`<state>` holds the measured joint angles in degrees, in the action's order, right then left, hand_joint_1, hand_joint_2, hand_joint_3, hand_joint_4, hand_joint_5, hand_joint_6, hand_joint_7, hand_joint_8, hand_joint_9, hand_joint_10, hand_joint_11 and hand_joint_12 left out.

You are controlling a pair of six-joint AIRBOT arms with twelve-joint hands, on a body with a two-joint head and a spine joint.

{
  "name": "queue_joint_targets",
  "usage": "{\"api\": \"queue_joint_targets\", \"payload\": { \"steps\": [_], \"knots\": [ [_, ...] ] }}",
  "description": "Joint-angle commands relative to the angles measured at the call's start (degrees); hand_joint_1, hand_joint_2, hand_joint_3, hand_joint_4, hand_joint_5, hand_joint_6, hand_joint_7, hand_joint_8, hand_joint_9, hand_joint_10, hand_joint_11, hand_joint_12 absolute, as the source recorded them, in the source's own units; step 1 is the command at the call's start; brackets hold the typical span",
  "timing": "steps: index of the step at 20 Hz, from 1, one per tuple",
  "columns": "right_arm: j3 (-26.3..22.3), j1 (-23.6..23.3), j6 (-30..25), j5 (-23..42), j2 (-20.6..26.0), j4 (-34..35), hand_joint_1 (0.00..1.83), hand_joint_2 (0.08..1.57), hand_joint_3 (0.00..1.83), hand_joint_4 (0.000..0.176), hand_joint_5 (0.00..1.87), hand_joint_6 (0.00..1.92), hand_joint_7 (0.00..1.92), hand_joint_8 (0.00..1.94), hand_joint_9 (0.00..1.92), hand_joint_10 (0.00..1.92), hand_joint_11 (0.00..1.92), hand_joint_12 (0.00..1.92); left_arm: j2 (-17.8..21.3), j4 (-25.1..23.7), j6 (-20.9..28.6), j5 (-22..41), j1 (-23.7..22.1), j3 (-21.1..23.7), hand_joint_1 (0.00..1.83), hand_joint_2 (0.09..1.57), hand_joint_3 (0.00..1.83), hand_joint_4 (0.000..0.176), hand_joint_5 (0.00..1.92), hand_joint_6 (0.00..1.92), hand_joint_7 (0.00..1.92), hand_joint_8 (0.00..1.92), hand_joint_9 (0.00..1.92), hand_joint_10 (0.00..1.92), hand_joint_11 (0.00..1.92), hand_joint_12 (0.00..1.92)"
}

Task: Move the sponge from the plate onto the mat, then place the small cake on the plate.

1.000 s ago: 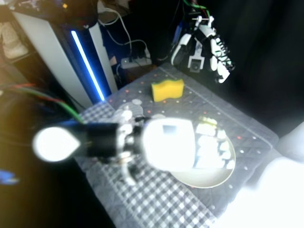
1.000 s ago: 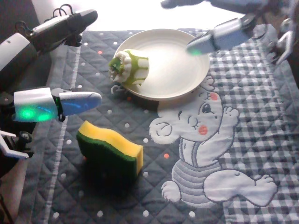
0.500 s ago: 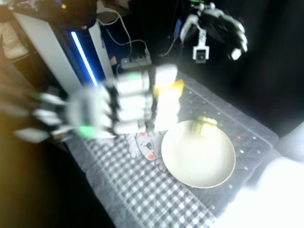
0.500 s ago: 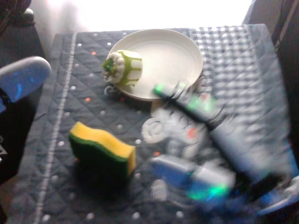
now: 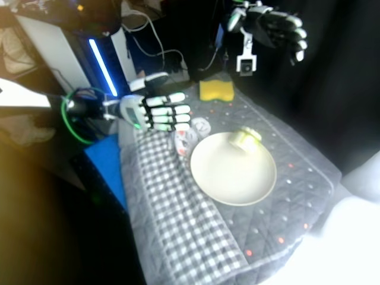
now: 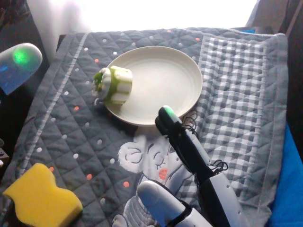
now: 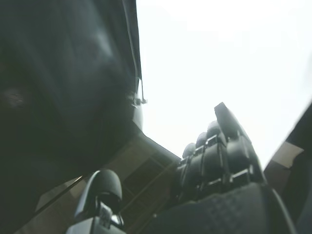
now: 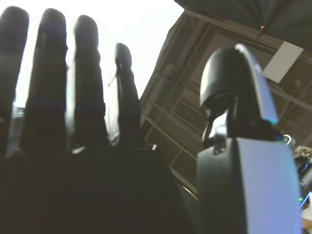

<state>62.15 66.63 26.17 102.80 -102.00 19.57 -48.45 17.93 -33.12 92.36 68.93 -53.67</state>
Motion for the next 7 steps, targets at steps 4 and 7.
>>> {"api": "queue_joint_targets", "payload": {
  "steps": [4,7],
  "knots": [
    [0.57,0.39,-0.25,-1.83,57.14,-2.49,0.61,1.04,0.00,0.076,0.27,0.01,0.36,0.00,0.35,0.01,0.09,0.30,0.78,2.01,0.72,6.89,1.90,0.48,0.02,1.28,0.01,0.018,0.00,0.00,0.00,0.00,0.03,0.01,0.00,0.10],
    [-2.14,0.39,3.16,-1.83,60.67,-2.07,0.61,0.98,0.00,0.060,0.23,0.00,0.36,0.01,0.35,0.01,0.08,0.50,1.86,-0.32,-1.51,6.90,-0.58,1.42,0.00,1.22,0.00,0.000,0.00,0.00,0.04,0.01,0.07,0.01,0.00,0.36]
  ]
}}
